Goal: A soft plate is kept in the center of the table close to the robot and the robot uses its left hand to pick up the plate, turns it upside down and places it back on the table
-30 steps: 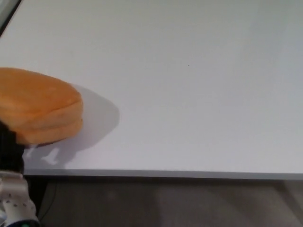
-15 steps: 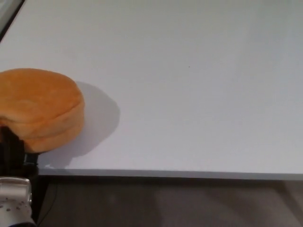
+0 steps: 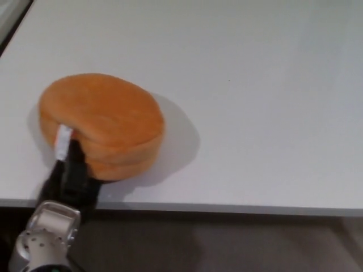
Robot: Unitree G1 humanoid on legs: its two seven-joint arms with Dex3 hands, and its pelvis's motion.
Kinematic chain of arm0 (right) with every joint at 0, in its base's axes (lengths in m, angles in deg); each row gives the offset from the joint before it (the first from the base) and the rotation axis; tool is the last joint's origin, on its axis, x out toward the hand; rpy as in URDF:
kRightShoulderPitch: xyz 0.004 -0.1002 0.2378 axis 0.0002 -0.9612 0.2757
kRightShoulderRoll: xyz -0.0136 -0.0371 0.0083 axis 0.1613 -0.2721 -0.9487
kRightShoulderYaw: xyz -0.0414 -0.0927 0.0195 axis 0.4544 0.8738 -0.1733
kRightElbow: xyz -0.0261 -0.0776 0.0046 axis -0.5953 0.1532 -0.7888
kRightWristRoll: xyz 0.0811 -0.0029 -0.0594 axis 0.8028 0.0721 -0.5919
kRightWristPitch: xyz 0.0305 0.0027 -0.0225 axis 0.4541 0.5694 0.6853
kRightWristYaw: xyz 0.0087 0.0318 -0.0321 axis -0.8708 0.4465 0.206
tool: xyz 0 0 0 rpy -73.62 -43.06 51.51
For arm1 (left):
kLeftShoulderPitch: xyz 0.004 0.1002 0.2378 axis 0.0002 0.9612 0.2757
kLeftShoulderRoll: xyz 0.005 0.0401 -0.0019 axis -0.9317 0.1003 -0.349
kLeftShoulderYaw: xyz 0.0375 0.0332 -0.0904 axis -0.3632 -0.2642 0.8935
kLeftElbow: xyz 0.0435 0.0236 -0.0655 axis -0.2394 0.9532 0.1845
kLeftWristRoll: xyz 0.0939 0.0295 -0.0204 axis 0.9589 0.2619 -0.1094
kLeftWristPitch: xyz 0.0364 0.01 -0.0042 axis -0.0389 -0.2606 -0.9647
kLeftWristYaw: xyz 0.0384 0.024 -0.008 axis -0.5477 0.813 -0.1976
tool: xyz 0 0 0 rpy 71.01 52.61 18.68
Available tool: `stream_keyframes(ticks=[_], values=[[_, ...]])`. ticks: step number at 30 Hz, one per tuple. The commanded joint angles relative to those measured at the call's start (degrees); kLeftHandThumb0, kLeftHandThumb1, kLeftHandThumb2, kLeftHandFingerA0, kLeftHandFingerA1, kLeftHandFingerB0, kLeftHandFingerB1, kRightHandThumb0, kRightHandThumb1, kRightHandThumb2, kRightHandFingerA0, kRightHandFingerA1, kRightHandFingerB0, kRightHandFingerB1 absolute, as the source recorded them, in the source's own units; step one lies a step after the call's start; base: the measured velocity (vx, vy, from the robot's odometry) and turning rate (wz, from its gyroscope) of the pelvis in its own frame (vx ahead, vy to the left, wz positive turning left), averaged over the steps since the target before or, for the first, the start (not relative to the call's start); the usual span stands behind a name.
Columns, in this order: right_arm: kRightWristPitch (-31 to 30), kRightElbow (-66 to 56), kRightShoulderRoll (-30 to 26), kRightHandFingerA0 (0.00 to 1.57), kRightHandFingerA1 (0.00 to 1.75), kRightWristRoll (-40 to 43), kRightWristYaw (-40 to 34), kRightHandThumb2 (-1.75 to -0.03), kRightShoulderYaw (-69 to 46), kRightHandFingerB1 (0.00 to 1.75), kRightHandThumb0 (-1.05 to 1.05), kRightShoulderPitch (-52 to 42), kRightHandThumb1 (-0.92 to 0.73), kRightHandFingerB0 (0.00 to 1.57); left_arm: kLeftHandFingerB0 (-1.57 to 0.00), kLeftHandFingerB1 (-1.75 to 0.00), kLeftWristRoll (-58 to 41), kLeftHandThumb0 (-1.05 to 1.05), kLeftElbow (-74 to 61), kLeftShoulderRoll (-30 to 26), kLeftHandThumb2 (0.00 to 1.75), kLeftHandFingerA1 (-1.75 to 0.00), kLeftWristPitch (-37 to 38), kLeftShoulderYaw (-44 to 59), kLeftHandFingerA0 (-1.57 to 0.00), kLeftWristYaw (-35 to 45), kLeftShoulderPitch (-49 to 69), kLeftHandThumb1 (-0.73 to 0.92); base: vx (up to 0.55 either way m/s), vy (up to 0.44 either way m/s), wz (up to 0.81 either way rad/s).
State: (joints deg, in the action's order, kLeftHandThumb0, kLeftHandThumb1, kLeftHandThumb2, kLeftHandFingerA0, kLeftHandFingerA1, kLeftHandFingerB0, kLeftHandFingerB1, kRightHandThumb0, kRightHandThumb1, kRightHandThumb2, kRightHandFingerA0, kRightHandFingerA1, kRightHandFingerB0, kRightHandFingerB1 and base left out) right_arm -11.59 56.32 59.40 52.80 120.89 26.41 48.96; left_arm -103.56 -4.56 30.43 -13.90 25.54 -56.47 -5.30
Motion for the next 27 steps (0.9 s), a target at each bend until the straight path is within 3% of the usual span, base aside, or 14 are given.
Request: stream_keyframes(ticks=[1,14,15,16,17,18,20,21,22,23,24,25,26,27], values=[[-1.35,-0.66,-2.91,0.58,0.48,-0.88,0.09,-0.66,-0.69,0.33,-0.68,-1.29,-0.82,0.42,-0.76,-1.44,1.38,-0.22,2.30,4.27,0.60,-1.75,-20.91,-10.62,-1.02,-3.43,4.77,0.59,0.00,0.000,0.00],[-1.47,-1.27,-2.79,0.60,0.48,-1.61,-0.92,-0.65,-0.40,0.33,-0.66,-1.14,-0.82,0.42,-0.77,-1.38,-0.93,-0.21,0.45,6.46,0.61,-1.75,-21.99,-17.38,-0.98,-3.99,5.49,0.57,0.00,0.000,0.00],[-1.70,-1.36,-2.74,0.54,0.61,-1.11,-0.64,-1.03,-0.41,0.50,-0.66,-1.19,-0.66,0.35,-0.79,-1.36,-0.74,-0.20,-0.01,6.24,0.61,-1.75,-21.43,-17.52,-0.99,-4.43,5.73,0.56,0.00,0.000,0.00],[-1.91,-1.68,-2.87,0.61,0.48,-0.92,-0.54,-0.66,-0.47,0.33,-0.67,-1.38,-0.82,0.43,-0.74,-1.38,-0.61,-0.21,-0.30,6.01,0.60,-1.75,-20.80,-17.54,-0.99,-5.12,5.88,0.55,0.00,0.000,0.00],[-1.98,-1.82,-2.94,0.61,0.48,-0.92,-0.55,-0.66,-0.49,0.33,-0.67,-1.47,-0.82,0.43,-0.74,-1.38,-0.65,-0.21,-0.39,5.94,0.60,-1.75,-20.65,-17.57,-0.99,-5.38,5.93,0.55,0.00,0.000,0.00],[-0.37,-0.71,-3.21,0.54,0.61,-1.27,-0.47,-1.03,-0.59,0.50,-0.65,-1.08,-0.67,0.35,-0.75,-1.48,0.96,-0.33,-2.51,5.61,0.61,-1.75,-18.39,-18.69,-1.00,-6.02,7.07,0.58,0.00,0.000,0.00],[-0.72,-1.09,-3.28,0.54,0.61,-1.11,-0.39,-1.03,-0.58,0.50,-0.65,-1.28,-0.67,0.34,-0.93,-1.20,1.02,-0.53,-3.41,4.76,0.87,-1.47,-17.62,-19.92,-1.30,-3.85,8.03,0.43,0.00,0.000,0.00],[-1.39,-1.53,-3.40,0.60,0.49,-1.13,-0.45,-0.65,-0.58,0.33,-0.66,-1.53,-0.83,0.42,-0.73,-1.13,1.72,-0.72,-4.02,2.99,0.67,-1.67,-17.25,-21.88,-0.91,-0.54,8.82,0.67,0.00,0.000,0.00],[-1.49,-1.61,-3.42,0.60,0.49,-1.13,-0.47,-0.65,-0.57,0.33,-0.66,-1.57,-0.83,0.42,-0.73,-1.13,1.61,-0.72,-4.23,2.70,0.67,-1.67,-17.15,-22.38,-0.91,-0.23,9.06,0.67,0.00,0.000,0.00],[-1.02,-1.13,-3.43,0.58,0.48,-1.23,-0.34,-0.66,-0.47,0.33,-0.65,-1.40,-0.83,0.40,-0.48,-1.02,1.87,-0.96,-5.26,0.88,0.65,-1.27,-17.33,-23.81,-0.52,2.02,9.77,0.73,0.00,0.000,0.00],[-1.10,-1.08,-3.46,0.58,0.47,-1.11,-0.23,-0.65,-0.45,0.33,-0.65,-1.40,-0.83,0.41,-0.03,-0.45,2.39,-1.05,-6.47,-0.34,1.06,-0.69,-16.64,-25.32,-0.30,3.37,10.57,0.66,0.00,0.000,0.00],[-1.43,-1.26,-3.49,0.58,0.47,-0.91,-0.17,-0.65,-0.48,0.33,-0.65,-1.49,-0.83,0.41,-0.03,-0.45,2.99,-1.05,-7.38,-0.83,1.06,-0.69,-15.70,-26.32,-0.30,3.85,11.12,0.66,0.00,0.000,0.00],[-1.45,-1.00,-3.44,0.58,0.47,-0.58,0.11,-0.65,-0.43,0.33,-0.65,-1.42,-0.82,0.41,0.00,-0.07,3.93,-0.96,-8.76,-2.38,1.08,-0.19,-13.63,-28.31,0.00,6.41,12.25,0.57,0.00,0.000,0.00],[-1.32,-0.80,-3.44,0.57,0.47,-0.86,-0.05,-0.66,-0.36,0.33,-0.65,-1.41,-0.83,0.40,0.00,0.00,4.26,-1.05,-9.82,-3.50,1.11,-0.11,-12.31,-29.60,0.00,8.16,13.17,0.63,0.00,0.000,0.00]])
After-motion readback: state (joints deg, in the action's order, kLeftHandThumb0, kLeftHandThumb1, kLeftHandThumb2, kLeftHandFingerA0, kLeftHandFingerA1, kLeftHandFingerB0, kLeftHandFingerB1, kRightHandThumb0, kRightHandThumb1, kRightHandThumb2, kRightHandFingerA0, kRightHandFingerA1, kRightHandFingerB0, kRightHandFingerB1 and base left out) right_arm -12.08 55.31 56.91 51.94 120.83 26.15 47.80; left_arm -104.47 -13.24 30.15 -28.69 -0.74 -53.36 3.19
